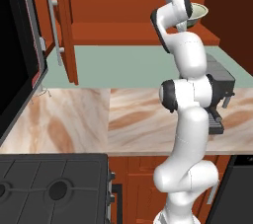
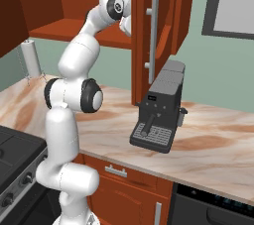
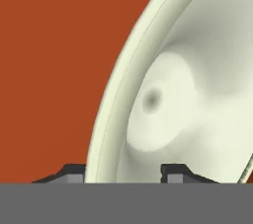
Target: Move the bowls from the cabinet to the plates on the dining table.
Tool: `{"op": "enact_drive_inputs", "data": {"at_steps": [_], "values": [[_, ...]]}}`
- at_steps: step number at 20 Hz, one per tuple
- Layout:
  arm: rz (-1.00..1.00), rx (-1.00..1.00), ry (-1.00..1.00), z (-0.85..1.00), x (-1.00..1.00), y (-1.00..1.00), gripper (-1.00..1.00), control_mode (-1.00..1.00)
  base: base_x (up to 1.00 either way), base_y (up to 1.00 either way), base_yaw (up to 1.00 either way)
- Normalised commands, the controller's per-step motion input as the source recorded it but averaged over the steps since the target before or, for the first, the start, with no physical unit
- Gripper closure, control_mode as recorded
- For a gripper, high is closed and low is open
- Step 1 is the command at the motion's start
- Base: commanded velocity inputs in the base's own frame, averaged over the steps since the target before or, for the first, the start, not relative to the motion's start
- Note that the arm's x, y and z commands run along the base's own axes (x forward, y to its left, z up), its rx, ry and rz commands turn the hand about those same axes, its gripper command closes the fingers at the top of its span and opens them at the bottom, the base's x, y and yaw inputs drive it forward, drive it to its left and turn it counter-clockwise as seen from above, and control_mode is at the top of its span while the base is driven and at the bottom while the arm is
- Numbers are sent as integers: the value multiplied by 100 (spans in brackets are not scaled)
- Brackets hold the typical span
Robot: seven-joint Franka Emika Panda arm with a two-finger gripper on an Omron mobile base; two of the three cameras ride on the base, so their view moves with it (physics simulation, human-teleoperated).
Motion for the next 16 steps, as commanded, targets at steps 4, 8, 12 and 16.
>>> {"op": "enact_drive_inputs", "data": {"at_steps": [4,8,12,16], "values": [[3,0,-3,-18,3,0,100,-100,0,0,0],[4,0,-4,-1,-2,0,100,-100,0,0,0],[6,0,-5,0,-31,17,100,-100,0,0,0],[6,-1,-6,0,-44,36,100,-100,0,0,0]]}}
